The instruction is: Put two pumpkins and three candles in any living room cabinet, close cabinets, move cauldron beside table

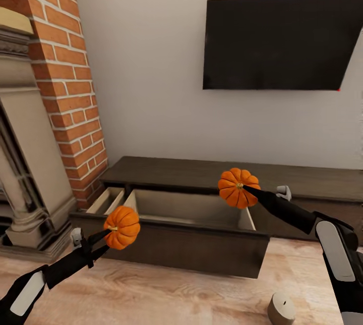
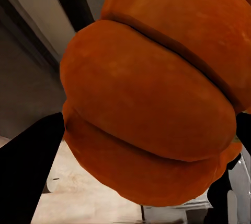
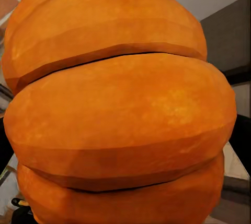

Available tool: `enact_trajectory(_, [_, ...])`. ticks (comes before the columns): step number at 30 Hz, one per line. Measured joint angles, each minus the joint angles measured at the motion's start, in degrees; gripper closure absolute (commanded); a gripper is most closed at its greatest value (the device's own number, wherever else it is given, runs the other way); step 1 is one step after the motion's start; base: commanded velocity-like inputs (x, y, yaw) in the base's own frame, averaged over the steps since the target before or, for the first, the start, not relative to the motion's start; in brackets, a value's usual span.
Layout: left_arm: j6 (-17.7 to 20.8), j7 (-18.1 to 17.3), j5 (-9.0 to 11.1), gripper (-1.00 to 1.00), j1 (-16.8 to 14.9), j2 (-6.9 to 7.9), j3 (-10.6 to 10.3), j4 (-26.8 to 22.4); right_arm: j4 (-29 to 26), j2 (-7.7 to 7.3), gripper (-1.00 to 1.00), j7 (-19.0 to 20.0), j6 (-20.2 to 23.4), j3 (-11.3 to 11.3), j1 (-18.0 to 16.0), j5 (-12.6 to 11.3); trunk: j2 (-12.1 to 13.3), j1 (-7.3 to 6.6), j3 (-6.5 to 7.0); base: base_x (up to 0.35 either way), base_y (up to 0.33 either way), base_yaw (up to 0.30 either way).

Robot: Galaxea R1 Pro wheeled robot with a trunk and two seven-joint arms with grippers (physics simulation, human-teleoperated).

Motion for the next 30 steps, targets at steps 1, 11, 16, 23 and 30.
enact_trajectory(1, [0.0, 0.0, 0.0, 1.0, 0.0, 0.02, 0.0, 0.0, 0.0, 0.0, 1.0, 0.0, 0.0, 0.0, 0.0, 0.0, 0.0, 0.0, 0.05, 0.242, 0.18, -0.251])
enact_trajectory(11, [0.1, -0.1, 0.3, 1.0, 0.0, 0.24, 0.0, 0.0, 0.0, 0.01, 1.0, 0.0, 0.0, 0.0, 0.0, 0.0, 0.0, 0.02, 0.56, 0.092, 0.07, -0.221])
enact_trajectory(16, [0.1, -0.1, 0.3, 1.0, 0.0, 0.26, 0.0, 0.0, -0.1, 0.01, 1.0, 0.0, 0.0, 0.0, 0.0, 0.2, 0.0, 0.04, 0.6, -0.1, 0.002, -0.03])
enact_trajectory(23, [0.2, -0.1, 0.3, 1.0, 0.0, 0.39, 0.1, 0.0, 0.0, 0.01, 1.0, 0.0, 0.0, 0.0, 0.0, 0.3, 0.0, 0.03, 0.61, -0.037, 0.0, -0.002])
enact_trajectory(30, [0.2, 0.0, 0.2, 1.0, 0.0, 0.36, 0.1, -0.1, 0.1, 0.01, 1.0, 0.0, 0.0, 0.1, 0.0, 0.5, 0.0, 0.0, 0.83, -0.001, 0.0, 0.0])
